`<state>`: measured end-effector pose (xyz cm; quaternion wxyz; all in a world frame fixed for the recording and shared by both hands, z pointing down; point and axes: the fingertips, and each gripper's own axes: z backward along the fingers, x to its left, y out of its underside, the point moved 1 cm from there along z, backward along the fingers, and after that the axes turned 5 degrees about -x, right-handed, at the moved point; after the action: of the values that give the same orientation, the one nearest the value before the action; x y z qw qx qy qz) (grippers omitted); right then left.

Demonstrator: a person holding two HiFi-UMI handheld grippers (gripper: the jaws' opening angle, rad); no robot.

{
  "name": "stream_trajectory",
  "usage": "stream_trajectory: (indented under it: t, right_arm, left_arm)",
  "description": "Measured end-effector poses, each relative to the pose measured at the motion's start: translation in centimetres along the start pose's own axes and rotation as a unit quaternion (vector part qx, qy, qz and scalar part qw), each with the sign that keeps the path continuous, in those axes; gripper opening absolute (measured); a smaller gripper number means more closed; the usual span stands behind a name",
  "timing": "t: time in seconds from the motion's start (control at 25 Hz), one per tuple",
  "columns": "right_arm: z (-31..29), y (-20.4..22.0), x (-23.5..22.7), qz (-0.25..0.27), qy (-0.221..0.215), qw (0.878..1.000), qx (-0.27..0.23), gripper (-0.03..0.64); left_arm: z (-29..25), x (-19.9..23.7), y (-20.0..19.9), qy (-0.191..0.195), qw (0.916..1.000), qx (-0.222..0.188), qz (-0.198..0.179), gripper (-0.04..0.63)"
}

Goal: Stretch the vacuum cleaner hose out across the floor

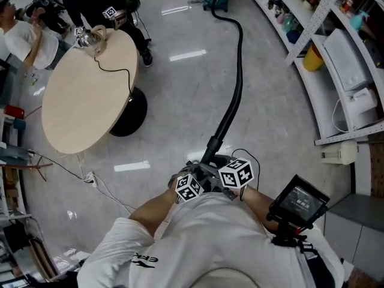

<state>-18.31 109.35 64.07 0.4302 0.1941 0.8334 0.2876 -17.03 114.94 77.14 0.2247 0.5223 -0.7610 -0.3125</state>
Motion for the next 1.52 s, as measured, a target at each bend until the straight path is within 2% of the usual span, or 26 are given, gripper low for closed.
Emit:
stream_trajectory:
  t: [0.16, 0.32, 0.64, 1.04, 1.52]
  right_arm:
    - [1.1, 0.8, 0.2, 0.004, -0.018, 1.000, 0.005, 0.183]
    - [1.7, 1.2, 0.5, 0.005, -0.028, 1.000, 0.004, 0.183]
    - [1.4, 2.5, 2.1, 0.015, -0.027, 0.999, 0.010, 0.183]
    - [0.1, 4.6, 3.3, 0.019, -0.018, 0.999, 0.026, 0.187]
    - [-1.3, 7.3, 6.1, 0.048, -0.036, 0.997, 0.053, 0.189]
  left_arm:
    - [0.0, -0.8, -0.8, -0.029, 0.9990, -0.007, 0.034, 0.124]
    - [0.1, -1.4, -1.1, -0.039, 0.9980, -0.009, 0.048, 0.117]
    - [1.3, -3.3, -0.2, -0.009, 0.9984, -0.015, 0.053, 0.115]
    - [2.2, -4.7, 2.0, 0.008, 0.9983, -0.017, 0.054, 0.115]
    - [3.7, -6.7, 4.9, 0.006, 0.9982, -0.010, 0.058, 0.115]
